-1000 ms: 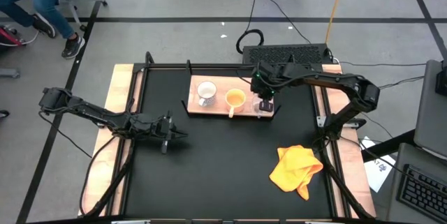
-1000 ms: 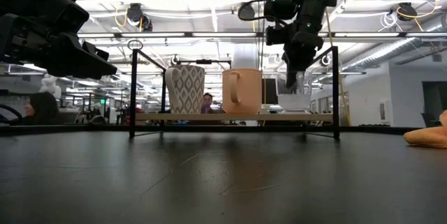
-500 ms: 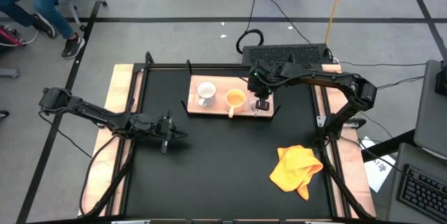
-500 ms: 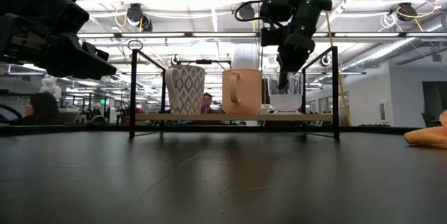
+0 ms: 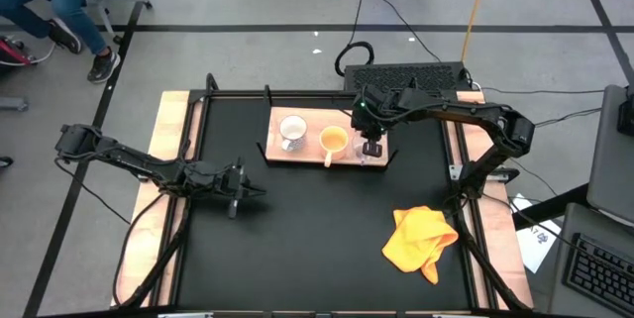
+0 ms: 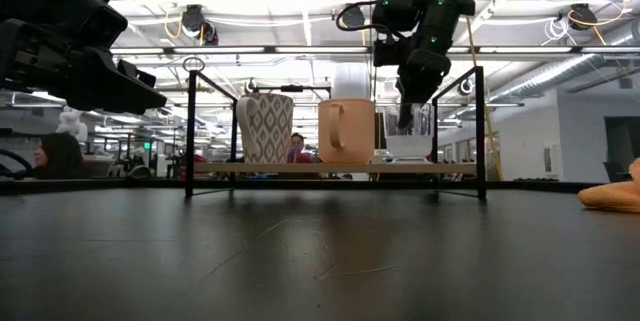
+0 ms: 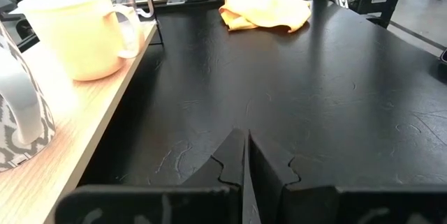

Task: Stack small to large cups/mugs on shelf
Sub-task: Put the transparent mug on the shelf

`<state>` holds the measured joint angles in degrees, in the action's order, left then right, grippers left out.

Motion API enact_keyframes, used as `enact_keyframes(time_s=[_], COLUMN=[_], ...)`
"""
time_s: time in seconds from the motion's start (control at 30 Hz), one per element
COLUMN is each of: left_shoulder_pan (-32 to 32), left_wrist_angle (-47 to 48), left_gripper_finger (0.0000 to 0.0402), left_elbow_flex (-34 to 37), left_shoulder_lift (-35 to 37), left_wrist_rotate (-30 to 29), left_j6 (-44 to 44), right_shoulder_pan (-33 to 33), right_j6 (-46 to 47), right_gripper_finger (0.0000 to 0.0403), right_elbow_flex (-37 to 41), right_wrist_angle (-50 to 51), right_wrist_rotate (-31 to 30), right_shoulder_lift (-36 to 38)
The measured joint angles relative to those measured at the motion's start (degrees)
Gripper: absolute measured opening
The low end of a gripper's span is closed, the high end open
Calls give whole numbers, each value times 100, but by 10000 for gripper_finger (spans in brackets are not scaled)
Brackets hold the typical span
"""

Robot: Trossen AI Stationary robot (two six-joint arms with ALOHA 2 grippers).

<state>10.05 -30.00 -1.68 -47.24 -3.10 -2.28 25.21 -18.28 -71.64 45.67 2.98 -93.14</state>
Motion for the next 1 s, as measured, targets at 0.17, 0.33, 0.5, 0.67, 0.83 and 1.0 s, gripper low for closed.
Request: enact_keyframes(time_s=[0.17,0.33,0.5,0.67,0.83,1.0], left_shoulder_pan=[-1,0,0,-1,-1,0], left_wrist_angle=[2,9,33,33,33,35], left_gripper_finger=[24,24,24,24,24,24], left_elbow_flex=[1,1,-1,1,1,-1], left_shoulder_lift=[0,0,2,0,1,1], left_wrist_rotate=[1,3,8,10,14,16], left_j6=[0,0,4,8,84,97], right_shoulder_pan=[0,-7,0,-4,-4,-4], right_j6=[8,60,97,105,109,109], right_gripper_finger=[11,42,68,77,77,77], right_elbow_flex=[2,42,37,33,24,15], right_wrist_angle=[-2,31,7,-55,-82,-83], right_wrist_rotate=[0,8,-12,-4,-4,0], right_shoulder_lift=[-2,-46,-50,-33,-26,-22])
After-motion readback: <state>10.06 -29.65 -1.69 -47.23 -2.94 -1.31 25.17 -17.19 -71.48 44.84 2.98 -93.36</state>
